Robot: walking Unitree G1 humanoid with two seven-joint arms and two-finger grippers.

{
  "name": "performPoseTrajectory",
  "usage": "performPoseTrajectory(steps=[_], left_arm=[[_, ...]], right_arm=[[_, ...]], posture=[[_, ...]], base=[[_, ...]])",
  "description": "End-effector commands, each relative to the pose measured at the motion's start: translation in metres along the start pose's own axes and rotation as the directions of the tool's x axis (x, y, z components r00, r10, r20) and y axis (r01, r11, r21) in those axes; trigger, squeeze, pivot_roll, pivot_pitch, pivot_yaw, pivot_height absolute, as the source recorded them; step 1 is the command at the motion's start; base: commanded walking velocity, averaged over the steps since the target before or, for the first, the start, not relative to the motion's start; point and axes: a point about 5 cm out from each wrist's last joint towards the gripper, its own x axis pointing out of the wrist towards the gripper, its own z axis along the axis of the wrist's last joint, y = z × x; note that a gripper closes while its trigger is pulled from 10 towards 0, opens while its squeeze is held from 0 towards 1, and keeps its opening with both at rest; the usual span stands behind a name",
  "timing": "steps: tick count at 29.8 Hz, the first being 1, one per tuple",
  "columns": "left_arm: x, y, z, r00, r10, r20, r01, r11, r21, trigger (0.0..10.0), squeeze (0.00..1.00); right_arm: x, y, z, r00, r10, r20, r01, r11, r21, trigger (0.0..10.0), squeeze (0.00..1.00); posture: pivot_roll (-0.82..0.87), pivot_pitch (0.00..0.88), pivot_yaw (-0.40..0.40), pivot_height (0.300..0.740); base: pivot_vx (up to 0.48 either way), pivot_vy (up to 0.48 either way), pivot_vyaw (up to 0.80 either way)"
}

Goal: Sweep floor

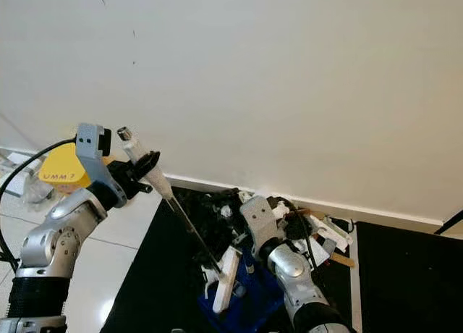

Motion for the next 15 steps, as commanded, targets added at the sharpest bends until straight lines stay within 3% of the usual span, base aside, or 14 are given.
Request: performPoseTrajectory(steps=[1, 6, 8, 9, 15], left_arm=[[-0.002, -0.002, 0.0, 1.0, 0.005, 0.023, -0.005, 1.0, 0.007, 10.0, 0.0], [-0.003, 0.0, -0.002, 1.0, 0.022, 0.02, -0.022, 1.0, 0.006, 10.0, 0.0], [-0.003, 0.0, -0.003, 1.0, 0.024, 0.02, -0.024, 1.0, 0.006, 10.0, 0.0], [-0.003, 0.001, -0.003, 0.999, 0.026, 0.018, -0.027, 1.0, 0.007, 10.0, 0.0], [-0.002, 0.003, -0.003, 0.999, 0.033, 0.017, -0.033, 0.999, 0.009, 10.0, 0.0]], right_arm=[[-0.021, 0.003, -0.045, 0.969, -0.021, -0.245, 0.005, 0.998, -0.066, 10.0, 0.0], [-0.022, -0.017, -0.042, 0.952, -0.098, -0.291, 0.03, 0.973, -0.231, 10.0, 0.0], [-0.023, -0.019, -0.041, 0.949, -0.103, -0.297, 0.028, 0.969, -0.245, 10.0, 0.0], [-0.024, -0.024, -0.04, 0.943, -0.093, -0.318, -0.004, 0.957, -0.292, 10.0, 0.0], [-0.028, -0.044, -0.03, 0.911, -0.043, -0.411, -0.131, 0.913, -0.386, 10.0, 0.0]], posture=[[0.03, 0.204, 0.119, 0.74], [0.03, 0.205, 0.116, 0.74], [0.03, 0.205, 0.116, 0.74], [0.03, 0.205, 0.116, 0.74], [0.02, 0.207, 0.118, 0.74]], base=[[0.0, 0.0, 0.0], [0.0, 0.0, 0.0], [0.0, 0.0, 0.0], [0.0, 0.0, 0.0], [0.0, 0.0, 0.0]])
